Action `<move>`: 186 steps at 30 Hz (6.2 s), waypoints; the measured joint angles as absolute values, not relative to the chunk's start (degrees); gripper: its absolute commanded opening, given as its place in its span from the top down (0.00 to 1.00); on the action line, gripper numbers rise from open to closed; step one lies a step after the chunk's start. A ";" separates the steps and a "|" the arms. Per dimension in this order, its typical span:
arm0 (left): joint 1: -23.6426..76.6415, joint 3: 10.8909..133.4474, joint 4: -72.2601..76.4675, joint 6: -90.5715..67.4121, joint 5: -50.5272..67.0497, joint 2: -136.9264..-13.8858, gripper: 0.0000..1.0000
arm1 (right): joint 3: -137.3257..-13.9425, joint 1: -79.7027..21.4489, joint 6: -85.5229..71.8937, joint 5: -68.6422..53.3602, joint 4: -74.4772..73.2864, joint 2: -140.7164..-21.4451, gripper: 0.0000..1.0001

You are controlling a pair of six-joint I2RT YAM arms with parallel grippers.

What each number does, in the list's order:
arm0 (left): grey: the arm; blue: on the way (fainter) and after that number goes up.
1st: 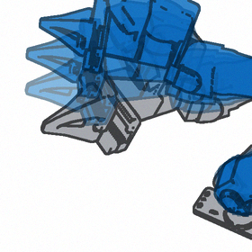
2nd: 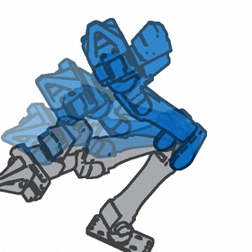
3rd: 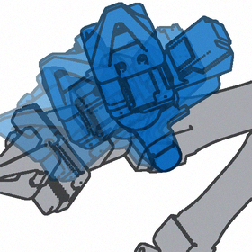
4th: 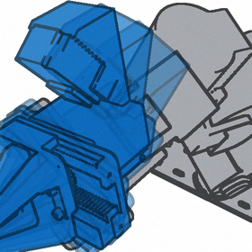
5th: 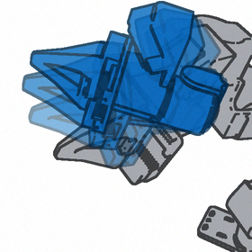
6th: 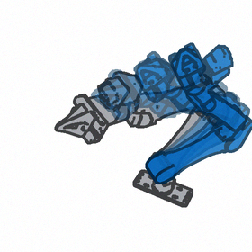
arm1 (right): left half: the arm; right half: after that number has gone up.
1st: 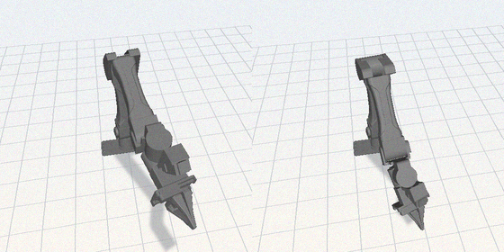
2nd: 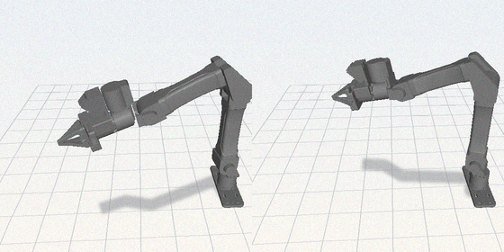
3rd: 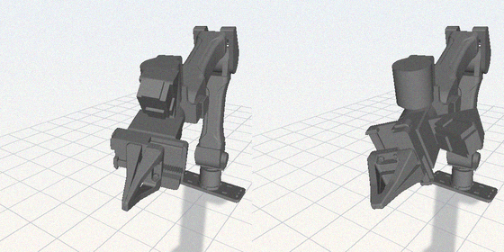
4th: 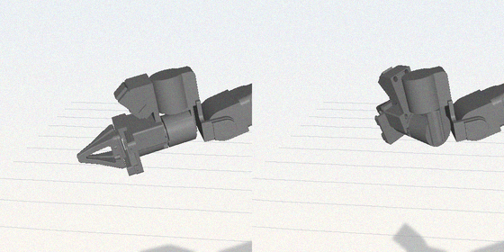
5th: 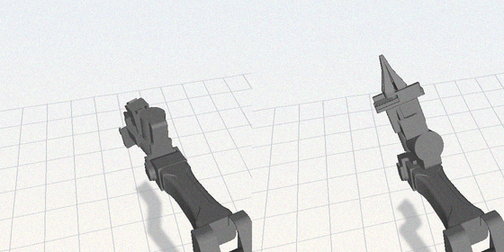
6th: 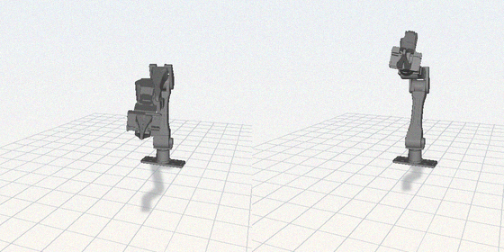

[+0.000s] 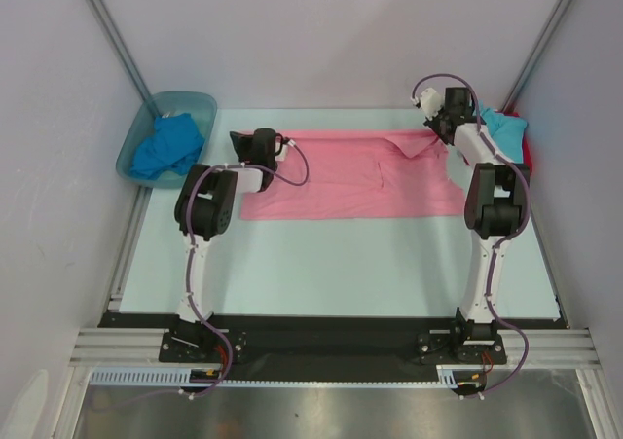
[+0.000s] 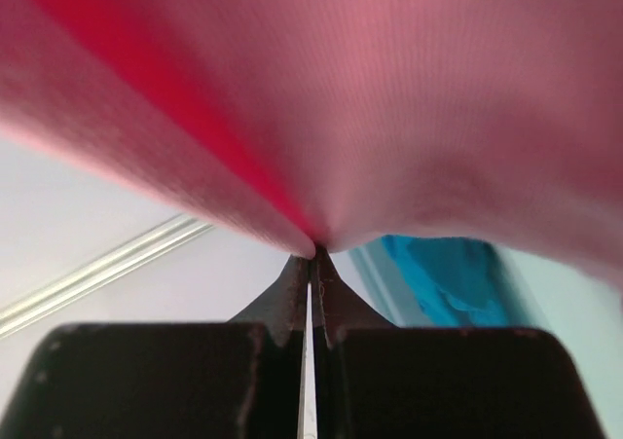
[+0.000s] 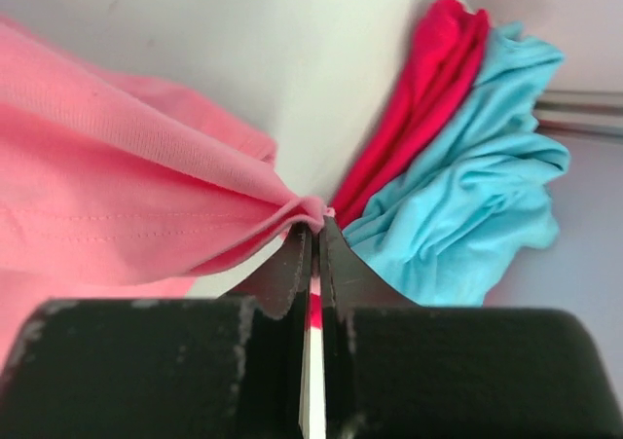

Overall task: Fold and stack the t-shirts
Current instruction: Fold the tshirt

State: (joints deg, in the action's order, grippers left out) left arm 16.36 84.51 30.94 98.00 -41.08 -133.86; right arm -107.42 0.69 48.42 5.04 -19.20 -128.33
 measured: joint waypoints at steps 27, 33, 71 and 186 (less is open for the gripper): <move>15.55 84.31 23.44 95.18 -35.79 -128.90 1.00 | -114.02 4.43 51.70 -5.72 -41.56 -127.92 1.00; 15.55 84.09 36.82 100.57 -35.68 -129.03 1.00 | -114.04 4.43 51.42 -5.43 -40.03 -127.92 1.00; 14.81 83.40 -1.28 87.61 -26.76 -121.56 1.00 | -125.03 4.40 59.86 -7.64 -66.74 -131.79 1.00; 14.66 95.68 -44.25 76.90 -16.23 -120.62 0.88 | -126.91 1.89 59.99 -1.72 -74.83 -139.72 0.00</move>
State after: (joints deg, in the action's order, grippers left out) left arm 14.66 95.68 -44.25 76.90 -16.23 -120.62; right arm -126.91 1.89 59.99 -1.72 -74.83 -139.72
